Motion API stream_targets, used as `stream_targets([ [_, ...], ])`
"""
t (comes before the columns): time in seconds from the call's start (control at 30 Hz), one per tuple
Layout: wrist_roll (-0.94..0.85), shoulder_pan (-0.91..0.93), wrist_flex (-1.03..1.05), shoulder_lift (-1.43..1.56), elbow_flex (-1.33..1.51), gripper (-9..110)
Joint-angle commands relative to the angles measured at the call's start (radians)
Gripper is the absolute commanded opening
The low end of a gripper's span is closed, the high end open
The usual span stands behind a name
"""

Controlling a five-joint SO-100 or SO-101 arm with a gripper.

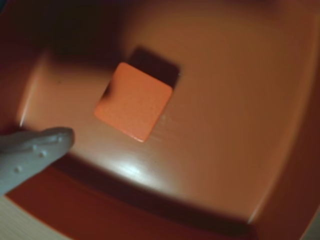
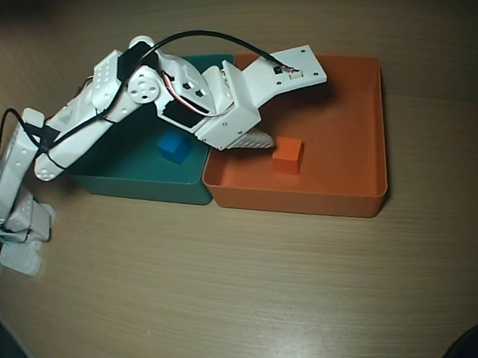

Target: Grasp a cube and put it in the box.

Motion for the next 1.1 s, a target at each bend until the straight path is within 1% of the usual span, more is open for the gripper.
stream_targets([
  [0.0, -0.005, 0.005, -0.015, 0.043, -0.067, 17],
  [0.17, 0.005, 0.000, -0.015, 0.044, -0.067, -1],
  [0.27, 0.006, -0.002, -0.015, 0.044, -0.067, -7],
  [0.4, 0.006, 0.000, -0.015, 0.044, -0.066, -5],
  [0.6, -0.006, 0.009, -0.015, 0.052, -0.063, -6],
  [0.7, -0.006, 0.015, -0.015, 0.109, -0.029, -6],
  [0.83, -0.008, 0.043, -0.015, 0.295, 0.183, -6],
  [0.97, -0.008, 0.069, -0.017, 0.565, 0.485, -6],
  [1.07, -0.008, 0.127, -0.017, 0.785, 0.730, -6],
])
